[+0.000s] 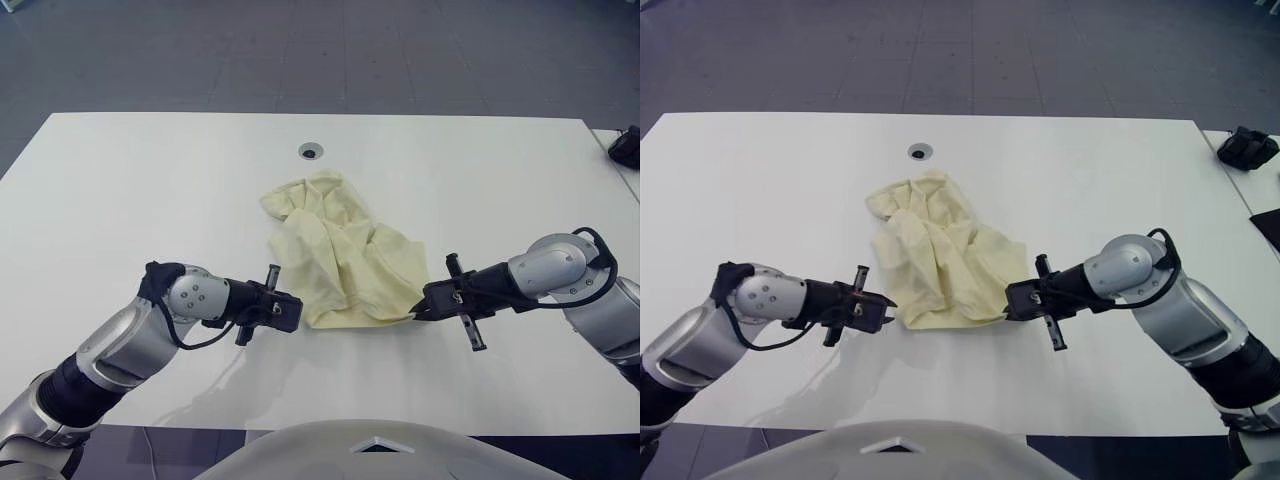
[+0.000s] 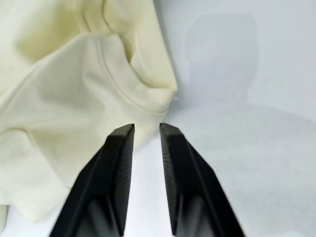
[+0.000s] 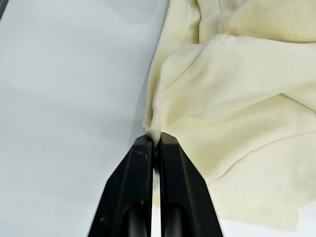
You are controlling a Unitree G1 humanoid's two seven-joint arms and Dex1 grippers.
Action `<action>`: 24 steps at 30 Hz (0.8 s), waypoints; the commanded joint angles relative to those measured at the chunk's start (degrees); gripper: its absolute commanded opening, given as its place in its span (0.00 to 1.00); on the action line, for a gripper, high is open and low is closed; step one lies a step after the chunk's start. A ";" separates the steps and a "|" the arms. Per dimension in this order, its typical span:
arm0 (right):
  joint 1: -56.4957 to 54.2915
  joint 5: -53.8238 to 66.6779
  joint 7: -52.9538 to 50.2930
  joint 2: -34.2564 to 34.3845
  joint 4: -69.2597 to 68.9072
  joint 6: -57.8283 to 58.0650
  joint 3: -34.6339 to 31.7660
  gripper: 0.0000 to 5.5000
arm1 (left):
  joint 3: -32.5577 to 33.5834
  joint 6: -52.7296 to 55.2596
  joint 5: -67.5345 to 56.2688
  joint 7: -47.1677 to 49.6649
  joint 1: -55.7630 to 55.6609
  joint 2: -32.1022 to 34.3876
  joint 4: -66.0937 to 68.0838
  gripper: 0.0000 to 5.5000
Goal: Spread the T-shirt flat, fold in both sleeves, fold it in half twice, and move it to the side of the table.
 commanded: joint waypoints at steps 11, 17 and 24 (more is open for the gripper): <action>5.06 -0.31 -3.93 -1.09 -5.87 4.04 -2.57 0.00 | -3.05 -12.52 5.19 1.01 -15.63 -3.05 9.35 0.65; 3.79 -1.07 -4.64 0.04 -5.21 4.38 -1.74 0.00 | -9.58 -21.80 9.14 -0.43 -21.99 -9.54 19.27 0.83; 2.53 -1.62 -4.40 0.20 -4.21 3.56 -1.17 0.00 | -13.80 -26.62 13.06 -3.19 -22.70 -11.38 23.44 0.75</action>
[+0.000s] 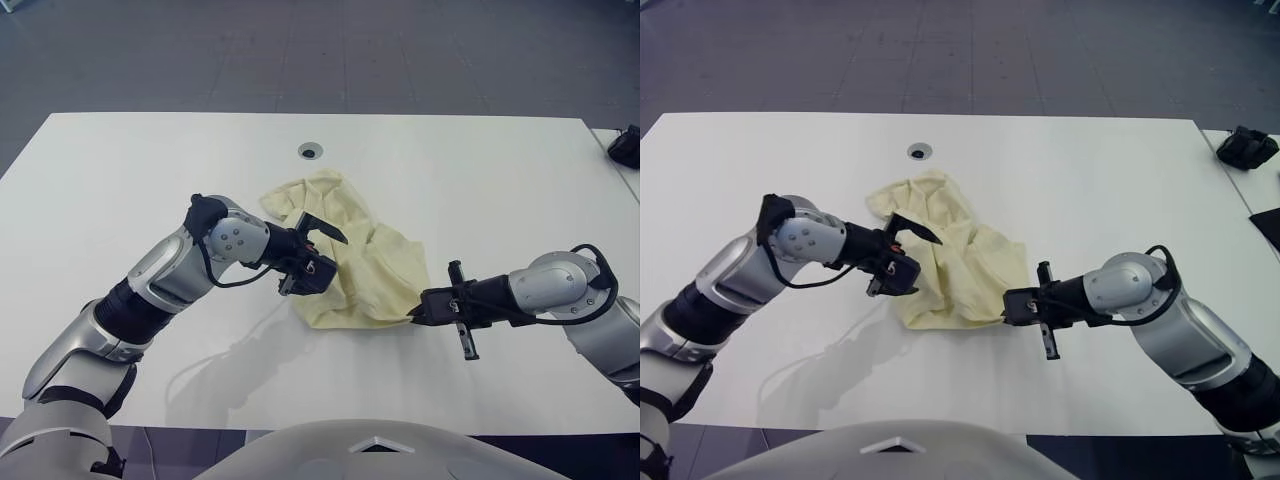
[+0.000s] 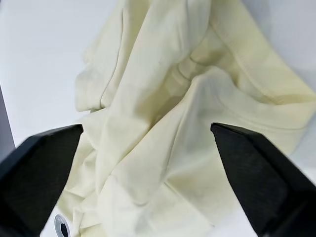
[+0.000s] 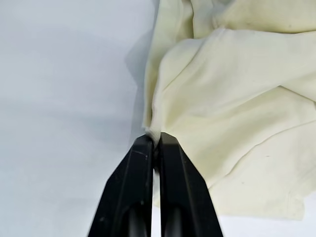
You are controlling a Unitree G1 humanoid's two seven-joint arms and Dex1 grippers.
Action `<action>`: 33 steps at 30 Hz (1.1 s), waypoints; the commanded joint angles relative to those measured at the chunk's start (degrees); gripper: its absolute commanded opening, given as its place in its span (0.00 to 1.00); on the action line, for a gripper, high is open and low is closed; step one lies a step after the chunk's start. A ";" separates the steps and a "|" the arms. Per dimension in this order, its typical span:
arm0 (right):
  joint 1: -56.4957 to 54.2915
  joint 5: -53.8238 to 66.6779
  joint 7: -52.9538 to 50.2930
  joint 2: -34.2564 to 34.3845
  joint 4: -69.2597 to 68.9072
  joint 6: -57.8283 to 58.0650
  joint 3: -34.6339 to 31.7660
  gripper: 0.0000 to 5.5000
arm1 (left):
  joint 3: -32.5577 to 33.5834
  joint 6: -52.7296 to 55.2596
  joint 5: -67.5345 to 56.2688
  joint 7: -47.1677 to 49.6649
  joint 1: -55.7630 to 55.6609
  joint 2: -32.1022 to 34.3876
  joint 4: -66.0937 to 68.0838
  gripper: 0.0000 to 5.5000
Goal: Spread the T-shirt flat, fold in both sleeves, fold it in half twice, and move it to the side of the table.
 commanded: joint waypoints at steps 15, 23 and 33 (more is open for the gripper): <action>-2.01 -0.80 0.29 0.23 1.36 -1.61 1.08 0.00 | -0.39 -1.44 4.69 -1.78 2.91 -0.34 1.59 0.28; -1.95 -1.04 0.14 -0.02 1.72 -2.22 0.92 0.00 | 1.16 -0.49 5.80 0.14 3.83 -0.99 1.94 0.06; -10.01 -2.31 -0.16 0.48 11.53 -6.33 -2.41 0.00 | 13.26 6.71 -1.57 0.75 0.33 1.33 3.58 0.00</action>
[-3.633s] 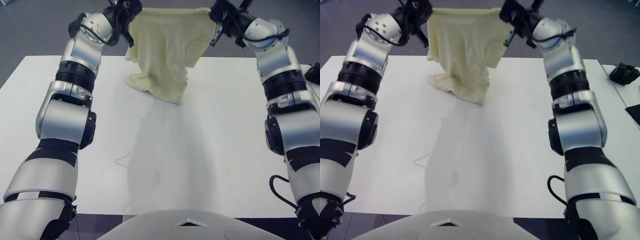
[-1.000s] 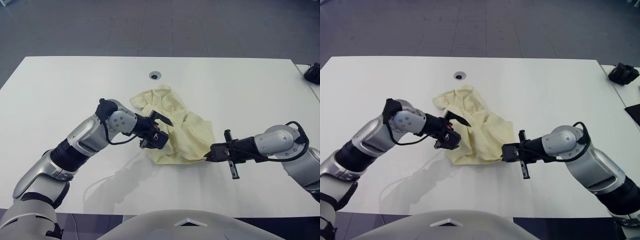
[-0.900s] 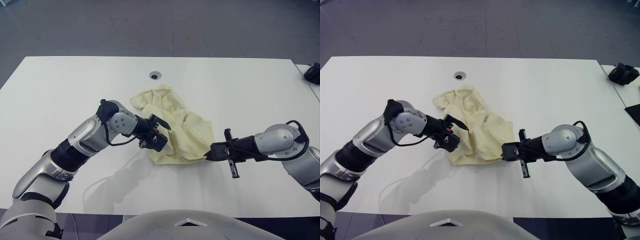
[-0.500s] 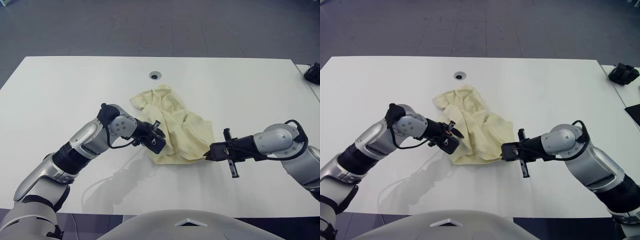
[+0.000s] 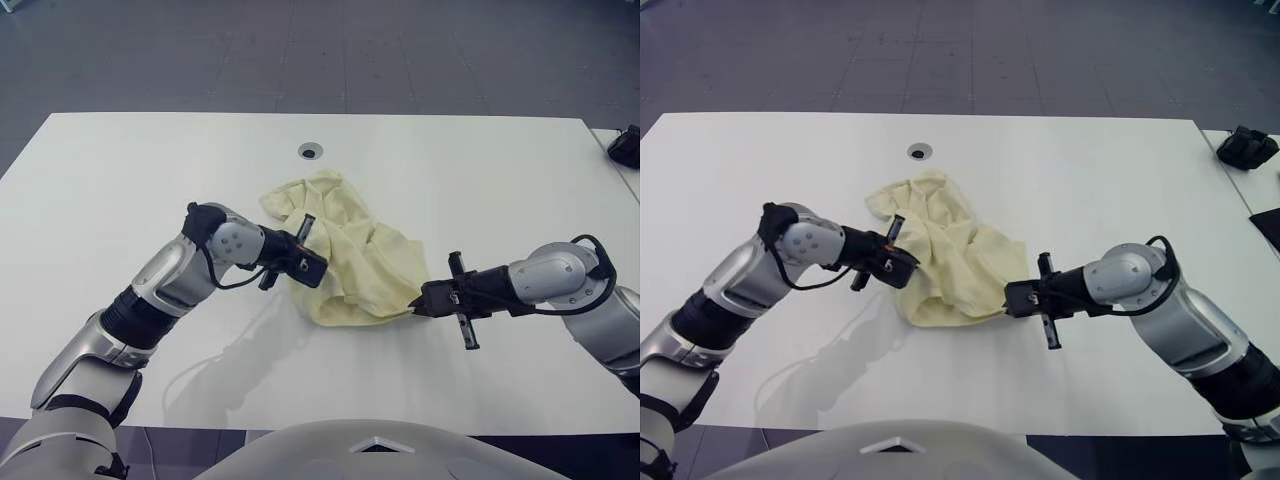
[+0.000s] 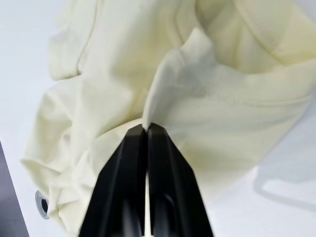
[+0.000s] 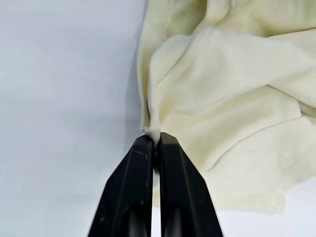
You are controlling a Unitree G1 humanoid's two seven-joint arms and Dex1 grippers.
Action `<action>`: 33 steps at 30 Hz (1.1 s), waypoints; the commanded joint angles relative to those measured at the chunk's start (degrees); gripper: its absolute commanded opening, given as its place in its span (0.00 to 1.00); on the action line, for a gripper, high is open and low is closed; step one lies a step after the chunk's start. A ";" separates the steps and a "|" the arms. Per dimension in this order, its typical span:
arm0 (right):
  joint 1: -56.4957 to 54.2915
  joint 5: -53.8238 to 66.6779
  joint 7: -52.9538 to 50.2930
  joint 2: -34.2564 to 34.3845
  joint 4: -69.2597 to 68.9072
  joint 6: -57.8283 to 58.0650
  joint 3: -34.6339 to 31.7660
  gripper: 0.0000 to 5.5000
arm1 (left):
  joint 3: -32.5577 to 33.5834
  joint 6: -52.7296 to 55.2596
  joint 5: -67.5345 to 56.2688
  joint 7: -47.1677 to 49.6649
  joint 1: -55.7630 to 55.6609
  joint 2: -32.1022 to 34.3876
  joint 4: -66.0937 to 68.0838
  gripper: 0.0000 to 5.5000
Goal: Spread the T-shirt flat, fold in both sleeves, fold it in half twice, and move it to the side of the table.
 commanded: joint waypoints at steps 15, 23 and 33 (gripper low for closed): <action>-51.91 -16.63 -25.26 23.14 73.24 -28.82 -0.67 0.00 | 12.58 -3.46 1.59 26.05 -38.37 -6.83 56.21 0.00; -70.45 -30.88 -59.82 28.42 99.99 -37.45 5.25 0.00 | 8.56 -7.97 10.38 54.61 -55.20 -12.34 83.81 0.00; -76.75 -39.58 -78.61 28.04 106.66 -36.87 7.48 0.00 | 1.48 -9.44 20.90 71.86 -61.28 -13.52 91.38 0.00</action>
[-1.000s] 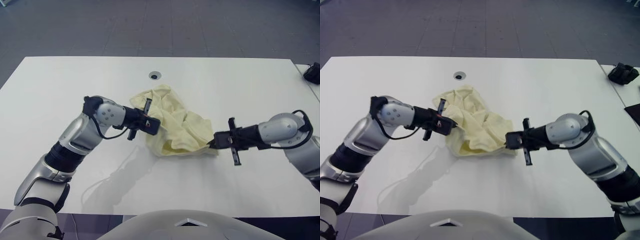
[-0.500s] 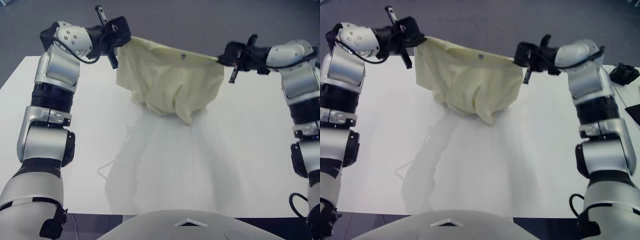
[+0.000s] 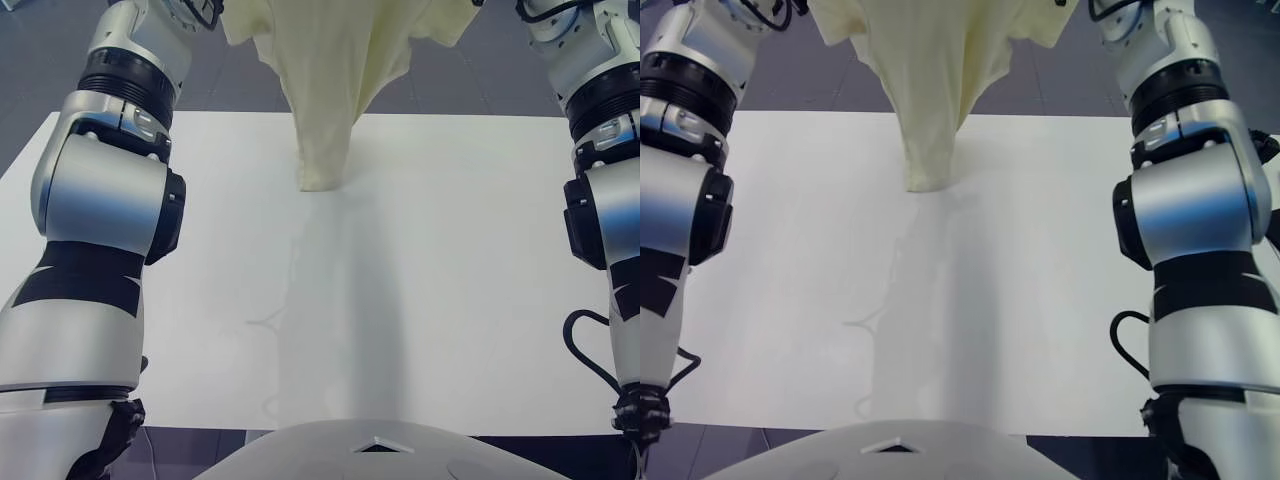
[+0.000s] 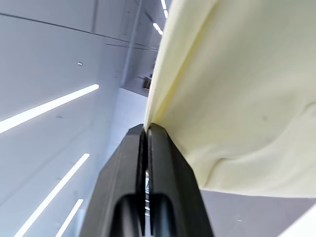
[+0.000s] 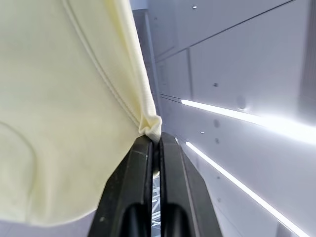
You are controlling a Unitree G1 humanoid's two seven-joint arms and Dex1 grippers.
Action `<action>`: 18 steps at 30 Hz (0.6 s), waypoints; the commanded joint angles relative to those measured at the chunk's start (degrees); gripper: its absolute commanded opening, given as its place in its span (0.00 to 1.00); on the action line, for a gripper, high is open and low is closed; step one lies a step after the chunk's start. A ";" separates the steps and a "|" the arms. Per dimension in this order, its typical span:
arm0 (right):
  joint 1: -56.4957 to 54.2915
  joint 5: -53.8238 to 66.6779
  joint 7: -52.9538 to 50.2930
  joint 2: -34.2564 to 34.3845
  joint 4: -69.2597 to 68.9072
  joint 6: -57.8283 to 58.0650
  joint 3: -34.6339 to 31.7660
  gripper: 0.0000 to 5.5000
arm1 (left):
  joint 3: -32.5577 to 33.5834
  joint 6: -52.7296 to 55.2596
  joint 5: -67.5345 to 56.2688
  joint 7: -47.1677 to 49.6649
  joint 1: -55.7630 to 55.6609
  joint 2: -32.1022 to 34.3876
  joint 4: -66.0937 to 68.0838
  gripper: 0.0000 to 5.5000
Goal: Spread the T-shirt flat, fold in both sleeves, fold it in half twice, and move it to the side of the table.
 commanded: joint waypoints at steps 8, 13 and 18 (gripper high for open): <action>4.23 -2.16 4.53 -7.09 -0.59 -8.05 0.04 0.00 | -7.63 -9.61 8.28 -2.62 5.06 6.44 -1.29 0.00; 11.77 9.62 29.30 -10.32 -6.24 -17.16 -6.97 0.00 | -4.76 -21.64 1.60 -21.03 14.23 13.14 -15.98 0.00; 30.04 31.23 65.65 -16.70 -33.78 -5.76 -11.66 0.00 | 0.81 -17.61 -11.82 -42.86 29.67 22.26 -45.00 0.00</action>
